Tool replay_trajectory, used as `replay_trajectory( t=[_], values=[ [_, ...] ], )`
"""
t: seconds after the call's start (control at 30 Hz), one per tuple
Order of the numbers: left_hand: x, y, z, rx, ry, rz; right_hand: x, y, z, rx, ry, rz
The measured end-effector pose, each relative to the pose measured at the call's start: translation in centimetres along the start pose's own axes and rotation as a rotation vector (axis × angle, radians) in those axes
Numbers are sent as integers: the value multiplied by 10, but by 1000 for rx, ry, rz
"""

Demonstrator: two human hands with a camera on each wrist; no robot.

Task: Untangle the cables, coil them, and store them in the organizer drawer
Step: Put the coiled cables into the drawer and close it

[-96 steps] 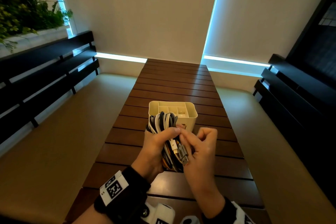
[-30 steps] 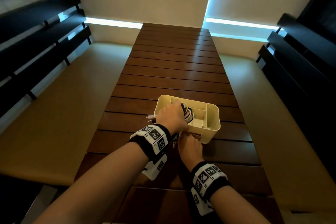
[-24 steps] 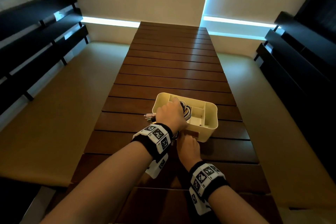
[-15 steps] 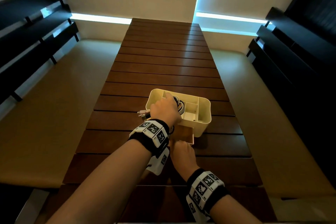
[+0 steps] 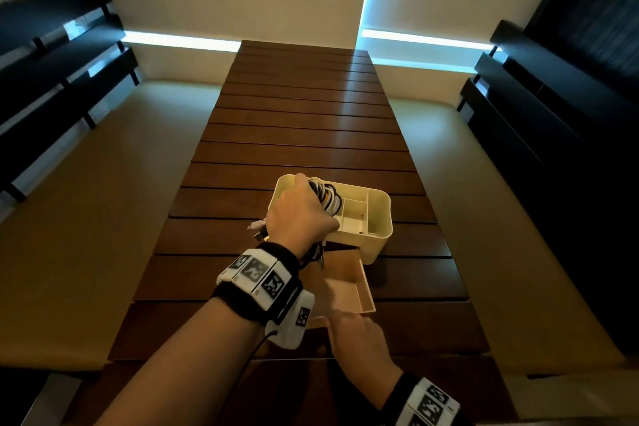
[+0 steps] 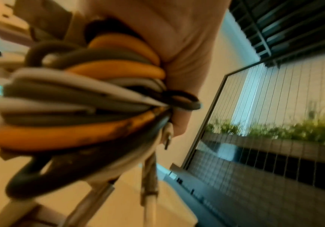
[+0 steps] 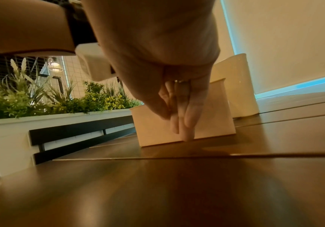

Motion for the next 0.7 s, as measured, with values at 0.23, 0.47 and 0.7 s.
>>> replay_trajectory(
  t=[0.23,0.47,0.7],
  values=[
    [65,33,57,-334,-234,509,2,-2,6,-51,88,12],
    [27,32,106,-500,-285,384,-2,8,4,-69,135,26],
    [19,37,116,-538,-426,423,-2,11,-3,-65,75,78]
  ],
)
Point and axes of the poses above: each hand's wrist, its own y-axis away from the middle knuckle, its own z-axis out of the palm, x = y × z, the point moved 9 cm from there along -y, towards the middle knuckle, and after that the axes turned 11 degrees about z, right-handed, at the moved point
